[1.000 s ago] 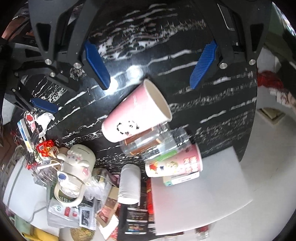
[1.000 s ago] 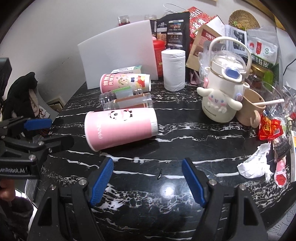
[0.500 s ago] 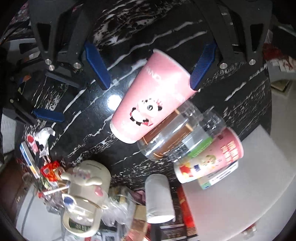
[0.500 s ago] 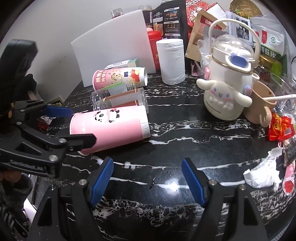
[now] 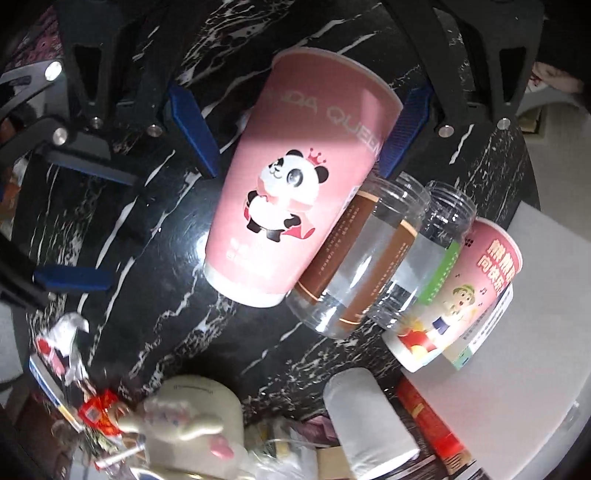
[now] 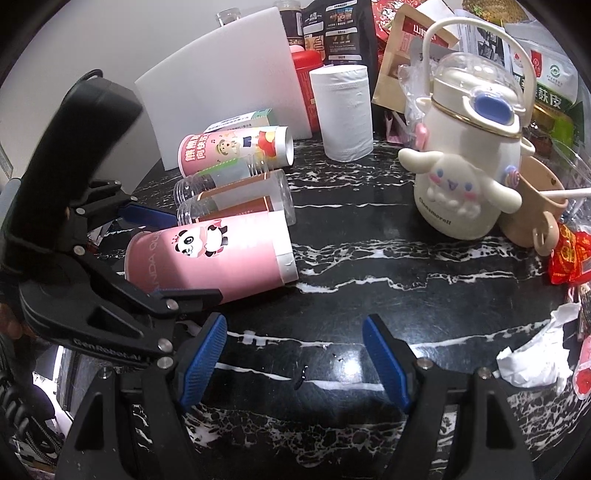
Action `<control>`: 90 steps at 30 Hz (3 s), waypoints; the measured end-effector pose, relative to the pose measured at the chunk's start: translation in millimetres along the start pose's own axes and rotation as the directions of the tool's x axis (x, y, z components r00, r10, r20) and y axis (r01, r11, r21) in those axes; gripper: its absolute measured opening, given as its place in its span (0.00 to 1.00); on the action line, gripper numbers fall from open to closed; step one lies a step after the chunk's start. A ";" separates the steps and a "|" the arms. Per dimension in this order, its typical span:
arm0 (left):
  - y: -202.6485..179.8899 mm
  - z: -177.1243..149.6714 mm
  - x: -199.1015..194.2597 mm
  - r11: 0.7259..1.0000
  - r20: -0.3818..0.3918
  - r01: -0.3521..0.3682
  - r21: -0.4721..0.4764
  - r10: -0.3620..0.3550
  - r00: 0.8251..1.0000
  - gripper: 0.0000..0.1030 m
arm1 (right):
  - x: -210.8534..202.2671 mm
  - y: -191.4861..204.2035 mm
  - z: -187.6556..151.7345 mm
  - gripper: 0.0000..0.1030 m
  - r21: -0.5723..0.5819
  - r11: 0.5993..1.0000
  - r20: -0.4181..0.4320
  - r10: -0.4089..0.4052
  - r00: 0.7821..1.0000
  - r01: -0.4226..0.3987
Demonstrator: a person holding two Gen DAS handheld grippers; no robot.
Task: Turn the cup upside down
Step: 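Move the left tool to the pink panda cup and close on it, then lift the pink cup off the table with the left tool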
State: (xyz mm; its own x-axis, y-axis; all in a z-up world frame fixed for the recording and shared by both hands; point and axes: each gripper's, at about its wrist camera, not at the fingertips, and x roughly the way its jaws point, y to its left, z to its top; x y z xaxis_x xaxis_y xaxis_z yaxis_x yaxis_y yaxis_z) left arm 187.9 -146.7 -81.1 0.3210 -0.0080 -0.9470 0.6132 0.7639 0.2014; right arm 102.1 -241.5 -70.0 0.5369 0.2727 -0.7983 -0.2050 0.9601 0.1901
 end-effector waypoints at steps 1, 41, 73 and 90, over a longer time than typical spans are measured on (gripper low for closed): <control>-2.5 0.5 2.7 1.000 -0.006 -0.004 0.007 0.004 1.000 0.85 | 0.3 -0.7 -0.3 0.74 0.002 1.000 -0.001 0.001 1.000 -0.001; -13.6 -122.2 -79.5 0.912 0.007 0.004 -0.409 -0.002 1.000 0.75 | -64.4 25.9 -50.0 0.74 -0.053 0.997 0.057 0.061 0.996 -0.058; 2.8 -182.3 -50.8 0.671 0.055 0.043 -0.740 -0.003 0.998 0.73 | -52.7 56.2 -66.4 0.74 -0.102 0.991 -0.002 0.081 0.997 -0.081; 4.4 -186.8 -32.2 0.646 0.052 0.056 -0.761 -0.025 0.998 0.73 | -47.8 56.2 -63.0 0.74 -0.102 0.993 -0.015 0.064 0.998 -0.066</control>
State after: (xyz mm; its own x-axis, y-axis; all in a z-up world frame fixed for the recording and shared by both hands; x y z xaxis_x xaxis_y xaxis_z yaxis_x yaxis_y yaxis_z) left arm 45.5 -22.5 -96.4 0.3422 -0.0607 -0.9377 -0.1355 0.9843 -0.1132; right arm 13.3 -204.5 -57.2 0.5101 0.3331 -0.7930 -0.3224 0.9288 0.1827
